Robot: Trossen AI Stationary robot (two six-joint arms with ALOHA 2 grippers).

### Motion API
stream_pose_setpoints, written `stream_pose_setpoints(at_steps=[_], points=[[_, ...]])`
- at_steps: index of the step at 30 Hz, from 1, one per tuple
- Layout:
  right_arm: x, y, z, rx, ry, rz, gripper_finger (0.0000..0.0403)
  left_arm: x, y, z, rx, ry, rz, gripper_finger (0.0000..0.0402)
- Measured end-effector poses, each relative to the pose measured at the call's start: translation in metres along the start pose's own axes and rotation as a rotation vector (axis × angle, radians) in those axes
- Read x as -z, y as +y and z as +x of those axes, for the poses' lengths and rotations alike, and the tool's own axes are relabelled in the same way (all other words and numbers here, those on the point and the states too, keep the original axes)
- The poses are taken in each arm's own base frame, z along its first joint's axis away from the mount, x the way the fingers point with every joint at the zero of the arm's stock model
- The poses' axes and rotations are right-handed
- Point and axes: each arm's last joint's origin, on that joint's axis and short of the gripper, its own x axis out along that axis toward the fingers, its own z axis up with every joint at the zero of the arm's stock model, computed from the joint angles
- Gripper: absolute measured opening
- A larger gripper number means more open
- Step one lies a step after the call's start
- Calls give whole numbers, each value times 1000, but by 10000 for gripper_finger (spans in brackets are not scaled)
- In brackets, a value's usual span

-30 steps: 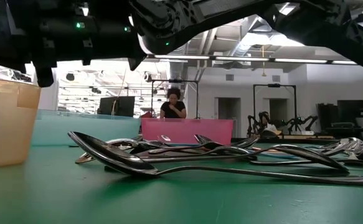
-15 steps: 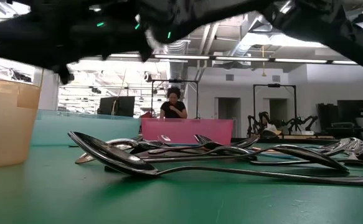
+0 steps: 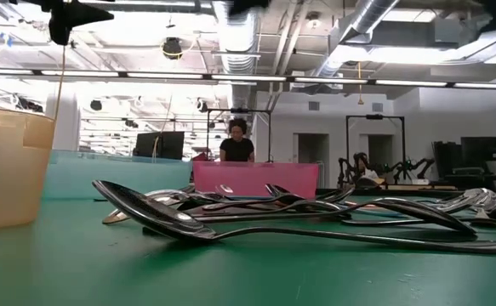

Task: Sort silverware by color (type)
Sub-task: Put the orange spoon into the blue bin

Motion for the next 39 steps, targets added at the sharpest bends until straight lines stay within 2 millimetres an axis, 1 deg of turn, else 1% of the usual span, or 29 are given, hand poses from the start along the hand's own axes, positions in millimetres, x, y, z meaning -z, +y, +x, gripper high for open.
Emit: stream_pose_setpoints(at_steps=[1,2,4,5,6,8,11,14,15,16,18,20,23,26,28,31,34,36,39], points=[[6,-4,1,21,58,63,128,0,0,0,0,0,0,158],[11,-8,-6,62,100,127,127,0,0,0,-1,0,0,158],[27,-19,-26,161,218,225,127,0,0,0,-2,-1,0,158],[35,-23,-30,199,293,255,127,0,0,0,-4,-2,0,158],[44,-26,-30,228,373,279,127,0,0,0,-5,-2,0,158],[56,-30,-17,250,463,317,127,0,0,0,-3,-1,0,158],[71,-26,13,228,575,361,127,1,-1,0,24,13,-2,158],[89,-19,20,224,652,391,127,2,-1,0,37,34,-2,158],[97,-16,25,222,678,388,127,3,0,0,34,39,-2,158],[105,-11,34,218,692,376,127,3,0,0,31,44,-1,158],[118,5,57,193,660,369,127,4,0,0,26,56,6,158],[134,25,71,140,632,390,127,5,1,0,23,65,7,158],[151,49,70,89,546,416,127,6,1,0,19,75,7,158],[165,71,80,71,437,415,127,6,1,0,17,79,7,158],[174,80,87,57,396,437,127,6,1,0,17,79,2,158],[182,86,90,48,343,492,128,6,1,0,13,75,2,158],[194,90,100,46,319,501,140,6,1,0,16,71,-6,158],[198,91,105,40,287,498,154,6,1,0,17,71,-7,158],[195,90,108,29,214,532,184,6,1,0,15,71,-5,158]])
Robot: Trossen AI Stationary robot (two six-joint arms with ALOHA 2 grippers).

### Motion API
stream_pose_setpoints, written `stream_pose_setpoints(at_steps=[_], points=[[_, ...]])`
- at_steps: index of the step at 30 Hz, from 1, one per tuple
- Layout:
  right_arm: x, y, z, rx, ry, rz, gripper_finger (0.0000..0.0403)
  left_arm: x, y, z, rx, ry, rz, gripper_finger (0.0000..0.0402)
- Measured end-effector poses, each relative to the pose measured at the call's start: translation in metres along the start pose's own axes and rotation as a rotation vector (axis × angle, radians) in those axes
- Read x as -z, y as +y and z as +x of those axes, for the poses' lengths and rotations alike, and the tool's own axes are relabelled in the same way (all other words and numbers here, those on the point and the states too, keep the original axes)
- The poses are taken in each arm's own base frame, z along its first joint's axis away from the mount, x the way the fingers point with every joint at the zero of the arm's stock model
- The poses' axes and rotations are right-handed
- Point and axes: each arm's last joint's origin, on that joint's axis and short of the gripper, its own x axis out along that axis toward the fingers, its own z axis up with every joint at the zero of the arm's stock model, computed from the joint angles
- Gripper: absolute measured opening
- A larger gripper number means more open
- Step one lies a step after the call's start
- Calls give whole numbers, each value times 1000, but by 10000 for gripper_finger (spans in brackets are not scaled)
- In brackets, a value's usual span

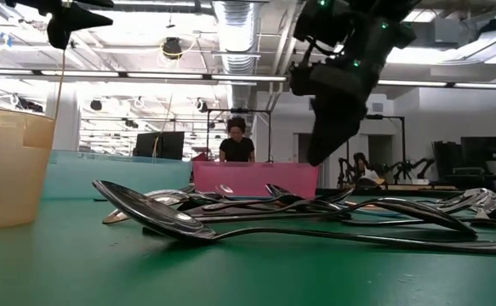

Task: Sort silverware by color (type)
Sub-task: Put the orange spoon into the blue bin

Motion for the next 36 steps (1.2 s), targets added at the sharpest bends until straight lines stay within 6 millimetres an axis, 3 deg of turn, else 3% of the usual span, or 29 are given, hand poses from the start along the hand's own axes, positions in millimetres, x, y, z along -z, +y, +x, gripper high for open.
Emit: stream_pose_setpoints(at_steps=[6,14,20,22,31,36], points=[[-6,-1,1,19,-90,48,230,0,0,0,-7,-2,5,158],[-30,-4,23,10,-293,54,224,0,1,0,-23,-5,-12,158],[-39,-13,49,31,-310,94,224,0,1,0,-24,-2,-16,158],[-51,-11,54,16,-363,96,224,0,1,0,-31,-3,-13,158],[-54,-10,95,133,-272,68,224,1,2,0,-49,-2,-12,158],[-51,-9,101,231,-263,62,224,2,2,0,-61,8,-2,158]])
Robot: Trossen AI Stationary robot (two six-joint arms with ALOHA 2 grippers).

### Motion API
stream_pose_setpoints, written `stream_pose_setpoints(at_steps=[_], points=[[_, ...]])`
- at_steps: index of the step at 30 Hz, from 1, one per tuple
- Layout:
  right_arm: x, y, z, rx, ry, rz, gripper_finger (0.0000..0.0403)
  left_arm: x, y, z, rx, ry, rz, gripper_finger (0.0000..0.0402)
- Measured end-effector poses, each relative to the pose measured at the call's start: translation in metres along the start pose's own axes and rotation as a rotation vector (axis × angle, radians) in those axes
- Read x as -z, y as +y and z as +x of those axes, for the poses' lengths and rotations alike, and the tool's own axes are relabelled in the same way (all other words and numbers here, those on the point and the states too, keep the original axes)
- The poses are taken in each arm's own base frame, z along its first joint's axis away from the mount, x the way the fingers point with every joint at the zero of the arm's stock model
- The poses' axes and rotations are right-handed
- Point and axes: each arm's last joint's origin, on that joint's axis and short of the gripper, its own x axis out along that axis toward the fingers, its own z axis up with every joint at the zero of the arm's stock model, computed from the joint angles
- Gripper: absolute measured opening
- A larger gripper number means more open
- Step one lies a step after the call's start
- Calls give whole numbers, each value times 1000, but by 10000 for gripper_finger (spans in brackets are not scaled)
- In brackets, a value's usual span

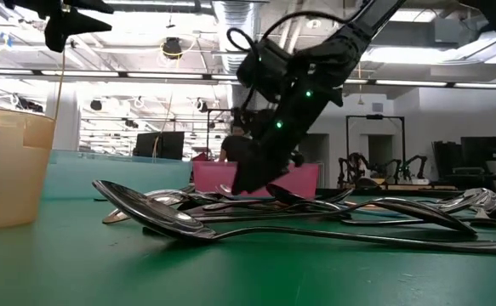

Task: Sort silverware by color (type)
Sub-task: Put the orange spoon into the blue bin

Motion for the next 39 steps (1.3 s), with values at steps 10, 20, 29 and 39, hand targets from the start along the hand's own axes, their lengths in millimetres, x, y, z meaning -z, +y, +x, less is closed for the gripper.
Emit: stream_pose_setpoints(at_steps=[10,20,29,39], points=[[9,-1,9,47,28,21,216,0,0,0,-1,2,8,158],[17,6,16,28,43,73,140,1,0,0,-2,6,7,158],[23,5,16,47,89,120,13,1,0,0,-3,7,-17,158],[18,10,13,17,88,158,6,1,0,0,-3,8,-19,158]])
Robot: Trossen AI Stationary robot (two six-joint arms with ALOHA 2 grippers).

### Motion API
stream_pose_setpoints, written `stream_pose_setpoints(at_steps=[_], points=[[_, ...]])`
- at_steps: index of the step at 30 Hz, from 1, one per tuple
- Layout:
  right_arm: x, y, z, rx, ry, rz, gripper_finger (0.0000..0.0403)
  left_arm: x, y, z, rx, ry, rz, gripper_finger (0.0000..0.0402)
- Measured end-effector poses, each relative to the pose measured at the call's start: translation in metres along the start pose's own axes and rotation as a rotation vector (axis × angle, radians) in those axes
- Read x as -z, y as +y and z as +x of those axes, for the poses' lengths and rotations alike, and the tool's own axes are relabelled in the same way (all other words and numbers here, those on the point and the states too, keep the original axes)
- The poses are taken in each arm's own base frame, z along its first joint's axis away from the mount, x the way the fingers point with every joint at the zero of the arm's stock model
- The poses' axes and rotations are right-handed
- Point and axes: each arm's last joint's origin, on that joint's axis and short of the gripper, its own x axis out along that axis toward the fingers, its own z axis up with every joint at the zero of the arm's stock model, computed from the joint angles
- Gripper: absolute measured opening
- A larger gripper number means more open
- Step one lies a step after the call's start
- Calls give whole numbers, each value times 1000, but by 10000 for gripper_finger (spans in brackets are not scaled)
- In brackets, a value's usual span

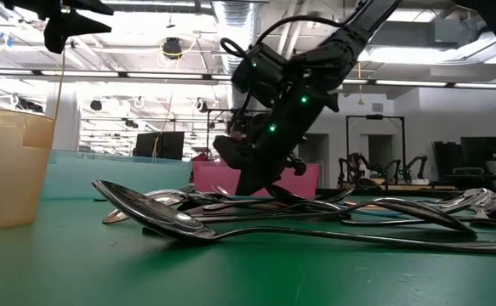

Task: Sort silverware by color (type)
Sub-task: Put the orange spoon into the blue bin

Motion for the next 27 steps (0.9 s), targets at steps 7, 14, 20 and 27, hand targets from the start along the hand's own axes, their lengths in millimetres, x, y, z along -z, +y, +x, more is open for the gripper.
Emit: stream_pose_setpoints(at_steps=[7,14,20,27], points=[[-15,6,-16,-64,10,-23,4,0,0,0,0,1,0,158],[-37,12,-32,-83,-75,-27,3,0,0,0,0,1,0,158],[-55,20,-42,-116,-154,-61,3,0,0,0,0,0,0,158],[-85,32,-55,-211,-376,-101,3,0,0,0,0,-2,0,158]])
